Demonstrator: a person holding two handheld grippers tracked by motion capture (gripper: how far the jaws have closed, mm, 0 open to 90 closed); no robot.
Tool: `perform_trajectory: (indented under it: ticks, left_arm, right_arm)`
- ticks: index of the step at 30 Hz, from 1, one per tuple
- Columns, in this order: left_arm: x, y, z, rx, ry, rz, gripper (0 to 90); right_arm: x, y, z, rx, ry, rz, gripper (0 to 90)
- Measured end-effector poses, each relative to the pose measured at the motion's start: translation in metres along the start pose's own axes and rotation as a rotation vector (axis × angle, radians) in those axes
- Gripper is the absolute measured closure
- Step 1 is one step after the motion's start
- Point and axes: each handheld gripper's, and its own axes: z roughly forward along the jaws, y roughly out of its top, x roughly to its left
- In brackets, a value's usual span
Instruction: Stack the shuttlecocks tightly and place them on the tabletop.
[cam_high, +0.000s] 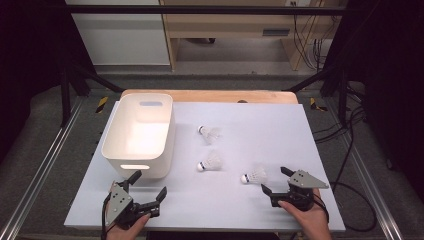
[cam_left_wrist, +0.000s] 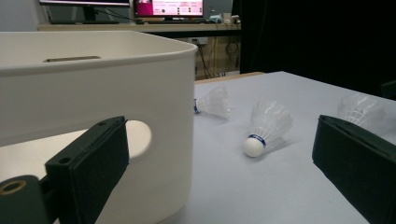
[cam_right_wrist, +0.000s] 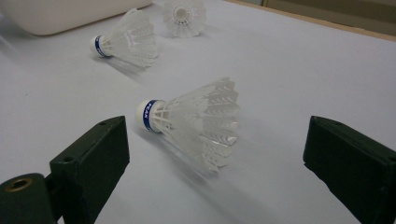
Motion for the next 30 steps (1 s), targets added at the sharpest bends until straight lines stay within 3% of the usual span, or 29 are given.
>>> perform_trajectory:
  ticks: [9, 18, 30]
  left_arm:
    - [0.011, -0.001, -0.004, -0.010, 0.051, -0.011, 3.8]
    - [0.014, -0.001, -0.005, -0.018, 0.069, -0.010, 3.8]
    - [0.020, -0.002, -0.007, -0.028, 0.095, -0.021, 3.8]
  right_arm:
    - [0.001, 0.000, 0.001, 0.001, 0.006, -0.010, 7.0]
    - [0.002, 0.000, 0.002, 0.015, 0.027, -0.016, 8.9]
    - [0.006, 0.009, 0.007, 0.092, 0.054, -0.020, 13.9]
